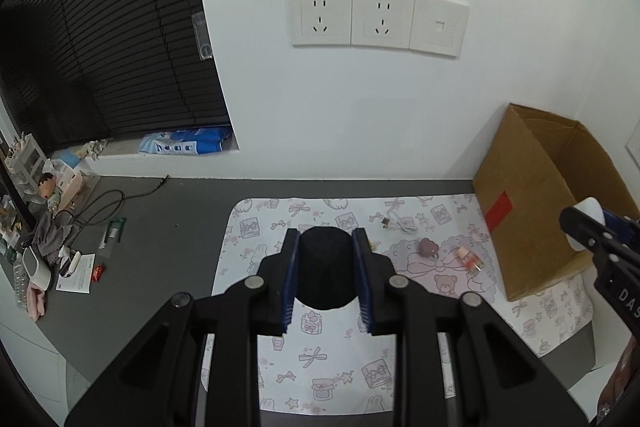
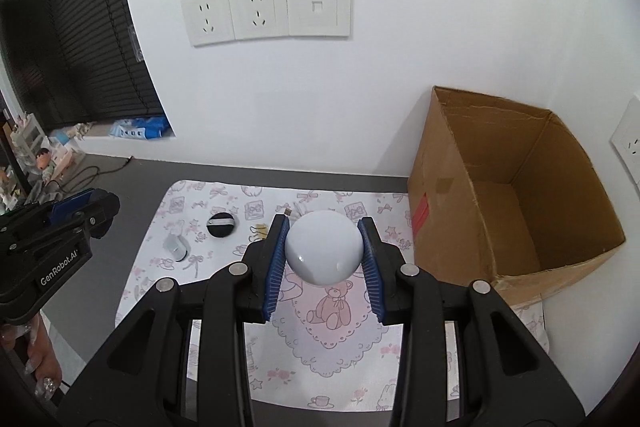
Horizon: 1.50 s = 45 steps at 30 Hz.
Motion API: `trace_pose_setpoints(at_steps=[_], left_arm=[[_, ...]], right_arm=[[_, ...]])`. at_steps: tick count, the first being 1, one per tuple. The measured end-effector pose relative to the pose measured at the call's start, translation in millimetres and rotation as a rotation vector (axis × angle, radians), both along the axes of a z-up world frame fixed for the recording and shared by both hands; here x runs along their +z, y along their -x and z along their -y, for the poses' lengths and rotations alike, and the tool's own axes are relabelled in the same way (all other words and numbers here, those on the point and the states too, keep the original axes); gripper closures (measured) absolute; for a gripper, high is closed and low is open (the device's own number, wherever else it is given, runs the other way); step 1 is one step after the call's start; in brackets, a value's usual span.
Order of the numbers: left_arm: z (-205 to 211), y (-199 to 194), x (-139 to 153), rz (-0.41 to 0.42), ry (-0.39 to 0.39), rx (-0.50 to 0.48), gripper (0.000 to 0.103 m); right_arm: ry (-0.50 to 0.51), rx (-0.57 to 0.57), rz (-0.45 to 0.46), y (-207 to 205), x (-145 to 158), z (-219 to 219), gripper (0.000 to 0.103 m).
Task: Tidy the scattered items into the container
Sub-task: 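Carry the white ball and black puff over the cardboard box with both grippers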
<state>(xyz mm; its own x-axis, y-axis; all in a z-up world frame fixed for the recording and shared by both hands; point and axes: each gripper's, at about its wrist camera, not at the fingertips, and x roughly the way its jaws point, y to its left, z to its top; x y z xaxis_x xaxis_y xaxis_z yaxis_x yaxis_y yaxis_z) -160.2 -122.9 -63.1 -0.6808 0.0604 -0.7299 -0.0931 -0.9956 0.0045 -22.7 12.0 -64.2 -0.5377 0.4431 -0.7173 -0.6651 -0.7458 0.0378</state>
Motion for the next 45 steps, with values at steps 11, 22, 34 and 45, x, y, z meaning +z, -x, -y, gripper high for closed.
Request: trace_pose_setpoints(at_steps=[11, 22, 34, 45], left_arm=[[5.5, -16.7, 12.0, -0.028, -0.011, -0.046, 0.077], [-10.6, -19.3, 14.6, -0.031, -0.009, -0.051, 0.077], [-112.2, -18.2, 11.3, 0.007, -0.004, -0.049, 0.077], [-215.2, -12.9, 5.7, 0.027, 0.009, -0.08, 0.077]], right_arm=[[-0.043, -0.054, -0.016, -17.8, 22.7, 16.1, 0.067], [-0.068, -0.088, -0.023, -33.6, 29.8, 24.4, 0.067], [-0.059, -0.057, -0.039, -81.3, 26.4, -41.2, 0.067], [-0.052, -0.067, -0.023, -142.9, 14.4, -127.8, 0.067]])
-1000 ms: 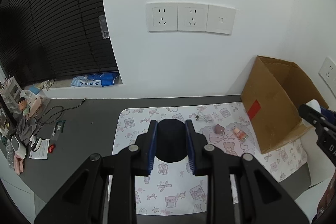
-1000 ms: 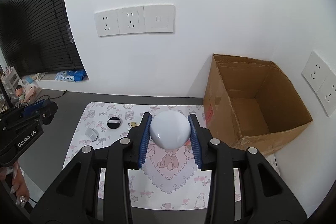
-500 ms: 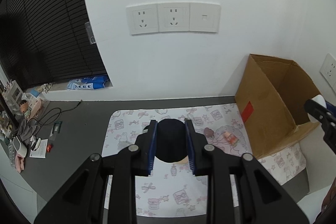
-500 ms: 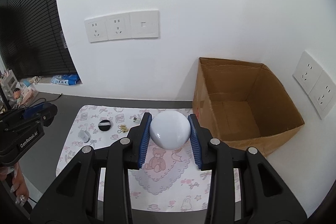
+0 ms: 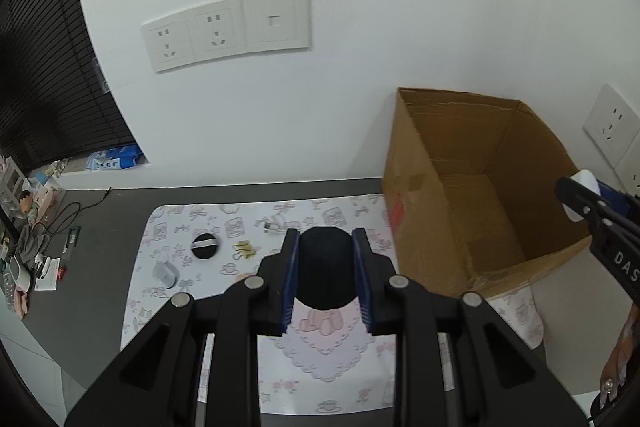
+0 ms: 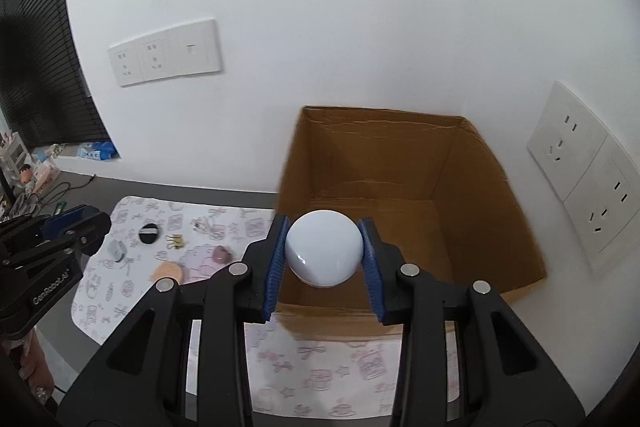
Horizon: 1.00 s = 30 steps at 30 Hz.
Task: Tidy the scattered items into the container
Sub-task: 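Carry the white ball and black puff over the cardboard box with both grippers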
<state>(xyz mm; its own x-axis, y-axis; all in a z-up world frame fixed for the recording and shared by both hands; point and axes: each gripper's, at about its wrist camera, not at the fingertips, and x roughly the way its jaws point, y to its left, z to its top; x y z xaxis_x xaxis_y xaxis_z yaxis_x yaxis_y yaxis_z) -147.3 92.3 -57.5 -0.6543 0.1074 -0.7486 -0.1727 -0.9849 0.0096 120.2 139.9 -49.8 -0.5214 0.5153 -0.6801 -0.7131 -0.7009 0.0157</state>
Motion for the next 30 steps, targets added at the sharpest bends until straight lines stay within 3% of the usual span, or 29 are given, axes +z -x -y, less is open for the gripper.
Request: trace_pose_setpoints(at_steps=[8, 19, 30], left_arm=[[-51.6, 12.8, -3.6, 0.015, 0.011, -0.067, 0.077], [-124.1, 30.2, -9.5, 0.032, 0.022, -0.258, 0.077], [-153.4, 42.5, -23.0, 0.062, 0.068, -0.346, 0.077]], right_arm=[[0.01, -0.062, 0.022, -31.5, -9.9, -46.0, 0.067], [0.04, -0.148, 0.045, -63.5, -22.4, -78.4, 0.067], [0.067, -0.217, 0.056, -74.0, -33.1, -95.1, 0.067]])
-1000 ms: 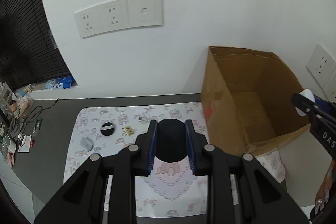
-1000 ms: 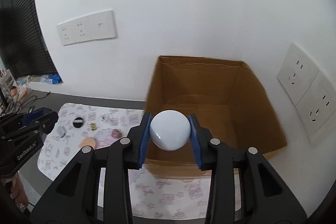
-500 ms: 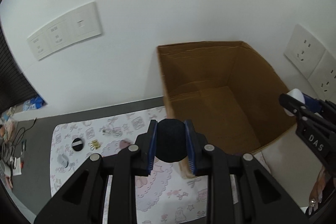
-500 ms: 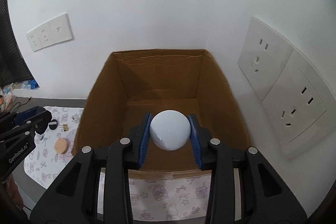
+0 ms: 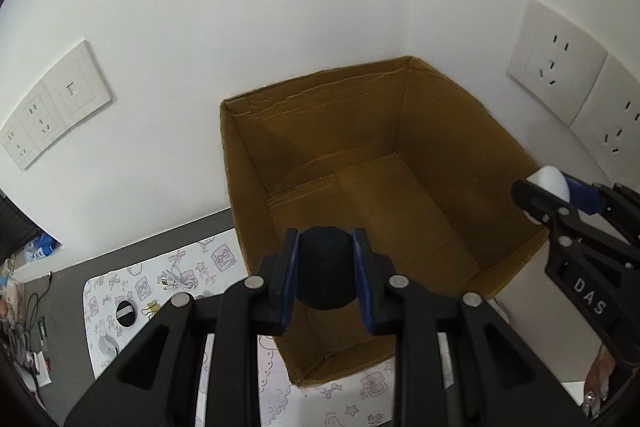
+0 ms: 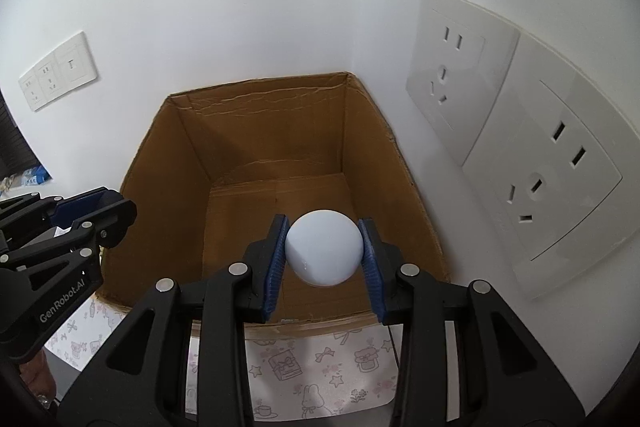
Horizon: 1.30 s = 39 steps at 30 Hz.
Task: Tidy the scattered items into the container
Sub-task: 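Carry the white ball and black puff over the cardboard box with both grippers, then open both grippers to drop the ball and puff into the box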
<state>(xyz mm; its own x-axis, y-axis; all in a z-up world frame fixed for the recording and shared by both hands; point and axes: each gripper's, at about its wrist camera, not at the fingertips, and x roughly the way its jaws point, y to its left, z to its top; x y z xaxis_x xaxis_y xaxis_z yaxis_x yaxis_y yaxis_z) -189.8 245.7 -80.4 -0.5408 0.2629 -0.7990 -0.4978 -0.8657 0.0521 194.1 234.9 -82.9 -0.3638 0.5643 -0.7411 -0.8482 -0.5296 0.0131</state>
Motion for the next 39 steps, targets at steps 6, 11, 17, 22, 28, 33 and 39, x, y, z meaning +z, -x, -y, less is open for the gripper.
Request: trace_pose_setpoints(at_steps=[6, 11, 17, 22, 28, 33, 39], left_arm=[[-0.5, 5.8, -3.9, 0.023, 0.014, -0.003, 0.076], [-5.3, 8.4, -5.2, 0.028, 0.096, -0.004, 0.065], [-2.3, 10.1, -2.1, 0.088, 0.087, 0.006, 0.058], [-1.8, 6.3, 4.3, 0.045, 0.103, 0.024, 0.057], [-3.2, 4.7, 6.8, 0.037, 0.106, 0.024, 0.041], [-4.0, 0.9, 7.5, 0.039, 0.114, 0.016, 0.041], [-0.2, -3.3, 11.1, 0.04, 0.104, 0.02, 0.041]], right_arm=[[0.012, -0.016, 0.0, -0.3, -4.0, -5.4, 0.066], [0.001, -0.03, -0.012, 1.1, -3.6, -5.7, 0.041], [-0.071, -0.026, -0.005, 1.6, 6.1, 2.3, 0.006], [-0.058, -0.016, -0.016, 2.5, 5.3, 1.0, 0.005], [-0.065, -0.014, -0.027, 0.2, 7.2, 2.0, 0.005], [-0.064, -0.018, -0.037, -3.9, 8.3, 4.8, 0.005], [-0.067, -0.024, -0.053, -9.6, 12.4, 7.8, 0.005]])
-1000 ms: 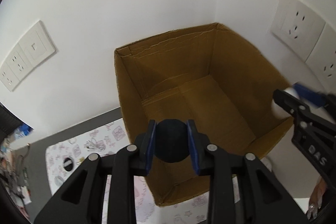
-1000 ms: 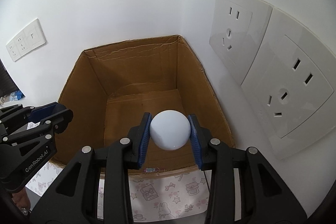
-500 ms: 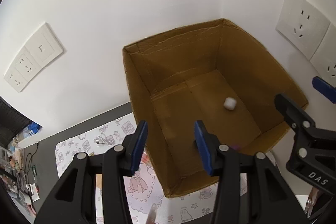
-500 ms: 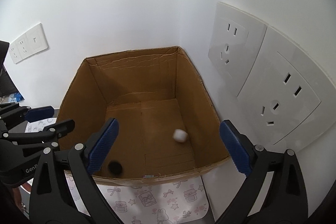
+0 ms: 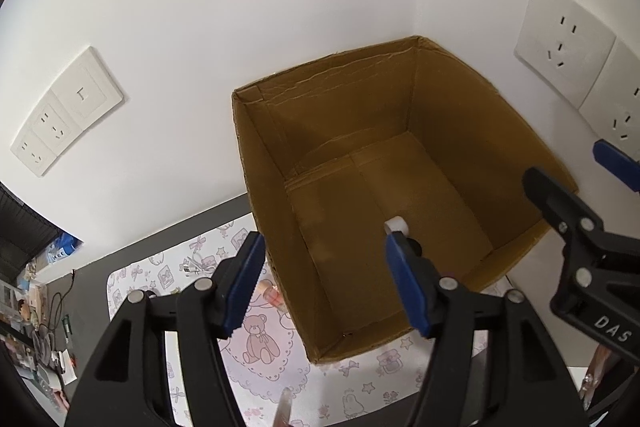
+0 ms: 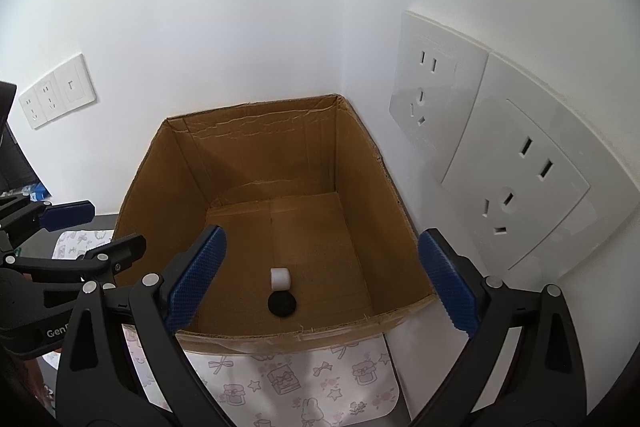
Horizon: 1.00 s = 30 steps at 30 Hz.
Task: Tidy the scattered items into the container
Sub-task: 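Open both grippers to drop the ball and puff into the box, then move both tools back toward the remaining items on the cloth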
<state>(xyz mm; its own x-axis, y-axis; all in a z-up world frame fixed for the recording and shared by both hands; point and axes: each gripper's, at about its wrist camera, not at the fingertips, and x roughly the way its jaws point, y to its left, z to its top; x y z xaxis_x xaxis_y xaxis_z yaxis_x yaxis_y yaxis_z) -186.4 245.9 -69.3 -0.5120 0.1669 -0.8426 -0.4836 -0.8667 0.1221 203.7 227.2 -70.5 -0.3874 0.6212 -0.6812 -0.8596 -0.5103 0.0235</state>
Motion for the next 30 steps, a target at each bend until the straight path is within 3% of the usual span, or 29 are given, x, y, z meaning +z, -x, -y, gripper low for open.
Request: trace_pose_setpoints(at_steps=[22, 30], left_arm=[[60.3, -23.4, 21.1, -0.065, -0.034, 0.111, 0.041], [117.0, -23.5, 14.3, 0.013, -0.071, 0.18, 0.041]], right_arm=[[-0.039, 0.039, -0.062, -2.6, 25.2, 32.8, 0.005], [-0.07, 0.071, -0.068, 11.7, 36.2, 60.3, 0.005]])
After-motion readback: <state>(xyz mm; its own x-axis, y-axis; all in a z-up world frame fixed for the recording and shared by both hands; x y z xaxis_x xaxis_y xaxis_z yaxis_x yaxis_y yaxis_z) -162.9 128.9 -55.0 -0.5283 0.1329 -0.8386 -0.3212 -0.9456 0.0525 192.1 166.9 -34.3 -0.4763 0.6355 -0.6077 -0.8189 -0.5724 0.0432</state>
